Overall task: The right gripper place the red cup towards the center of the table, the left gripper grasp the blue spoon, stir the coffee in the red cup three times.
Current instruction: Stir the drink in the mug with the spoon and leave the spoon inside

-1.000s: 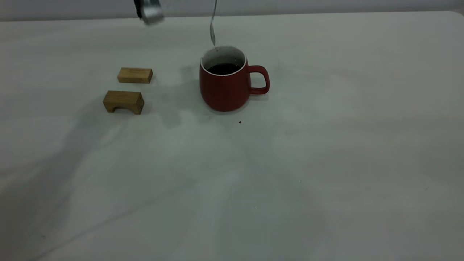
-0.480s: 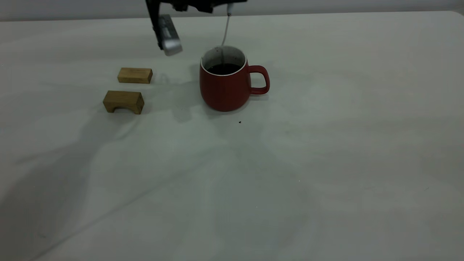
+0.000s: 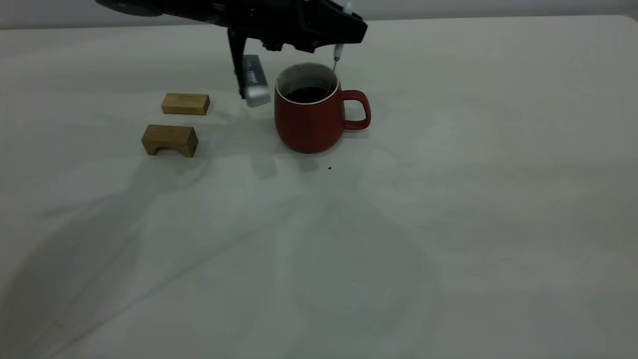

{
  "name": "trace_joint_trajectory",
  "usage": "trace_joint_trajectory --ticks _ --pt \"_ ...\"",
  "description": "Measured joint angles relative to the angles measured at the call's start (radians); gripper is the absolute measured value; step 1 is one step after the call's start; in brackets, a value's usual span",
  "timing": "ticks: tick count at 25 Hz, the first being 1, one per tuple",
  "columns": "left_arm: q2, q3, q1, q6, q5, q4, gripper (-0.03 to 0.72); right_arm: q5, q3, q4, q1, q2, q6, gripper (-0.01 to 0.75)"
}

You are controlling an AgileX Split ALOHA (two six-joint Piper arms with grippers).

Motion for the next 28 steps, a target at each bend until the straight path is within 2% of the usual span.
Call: trace_joint_trajectory --ticks 4,7,11,16,22,25,28 --pt "0.000 0.000 0.052 -0.003 -0.001 0.011 0.144 0.000 0.000 0.000 0.000 0.000 0.000 0.578" --pt "0.001 -0.008 0.062 -0.004 -0.029 -0.023 0.144 0.000 0.000 0.000 0.000 0.000 0.000 0.578" --pt "0.014 -0.068 0.032 0.007 -0.059 -0.047 0.144 0.000 0.000 0.000 0.000 0.000 0.000 0.578" --pt "0.040 -0.084 -0.007 0.005 -0.042 -0.038 0.144 0.000 0.000 0.000 0.000 0.000 0.000 0.578" --pt "0.044 -0.084 0.021 -0.155 0.066 0.137 0.143 0.000 0.000 0.000 0.000 0.000 0.000 0.578" --pt "0.036 -0.084 0.060 -0.219 0.067 0.231 0.143 0.000 0.000 0.000 0.000 0.000 0.000 0.578" --pt "0.027 -0.084 0.093 -0.228 0.057 0.255 0.143 0.000 0.000 0.000 0.000 0.000 0.000 0.578"
